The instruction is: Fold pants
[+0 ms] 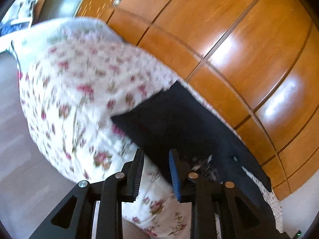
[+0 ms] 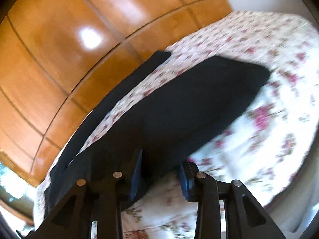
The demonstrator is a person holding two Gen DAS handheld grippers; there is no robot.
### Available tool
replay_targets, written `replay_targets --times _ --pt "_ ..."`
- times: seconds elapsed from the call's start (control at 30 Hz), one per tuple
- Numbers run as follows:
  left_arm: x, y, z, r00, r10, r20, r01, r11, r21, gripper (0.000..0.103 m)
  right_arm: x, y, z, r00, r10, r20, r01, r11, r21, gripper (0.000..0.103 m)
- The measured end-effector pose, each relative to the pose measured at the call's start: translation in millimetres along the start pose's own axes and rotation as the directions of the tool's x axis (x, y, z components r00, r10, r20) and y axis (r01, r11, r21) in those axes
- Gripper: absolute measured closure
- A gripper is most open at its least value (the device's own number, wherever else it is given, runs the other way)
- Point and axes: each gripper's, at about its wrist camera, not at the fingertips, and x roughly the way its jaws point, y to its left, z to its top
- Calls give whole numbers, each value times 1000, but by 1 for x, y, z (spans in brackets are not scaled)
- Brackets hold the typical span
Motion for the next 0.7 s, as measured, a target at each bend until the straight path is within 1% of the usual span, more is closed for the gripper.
replay_targets --times 0.07,0.1,0.13,0.17,0.2,0.27,0.33,0.4,0.47,0.57,0.63,0.7 --pt "-3 -11 4 1000 -21 21 20 999 29 71 -15 2 5 996 -63 69 64 998 -16 68" --pt "1 -22 7 999 -41 22 40 997 61 70 -22 6 8 991 -88 103 92 995 -29 68" --pt "4 -29 8 999 -53 14 51 995 81 70 -28 9 10 988 -87 129 93 995 -39 66" --pt "12 -40 7 998 -66 -12 67 992 110 69 -31 13 13 986 -80 148 88 995 -52 66" --pt "18 -45 6 997 -72 -29 75 989 125 69 -33 22 16 986 -63 154 75 994 -78 66" --pt "37 -62 2 992 -87 -88 100 983 155 69 -28 34 18 992 -20 123 35 992 -119 65" --pt "58 -77 -3 984 -97 -149 122 978 169 69 -16 52 17 997 35 63 -24 987 -161 65" --pt "76 -89 -9 975 -92 -202 128 976 175 69 -1 74 13 997 82 0 -80 974 -213 65" --pt "89 -96 -14 966 -86 -246 134 974 184 69 13 92 7 993 109 -44 -116 960 -255 65" --pt "107 -102 -20 959 -48 -281 112 969 218 69 40 129 -4 981 152 -124 -185 930 -316 65" --pt "109 -104 -20 957 -41 -287 109 967 229 69 56 152 -13 972 172 -163 -220 910 -352 65" --pt "111 -105 -17 953 -44 -300 114 970 217 69 72 173 -19 963 184 -199 -249 892 -377 65"
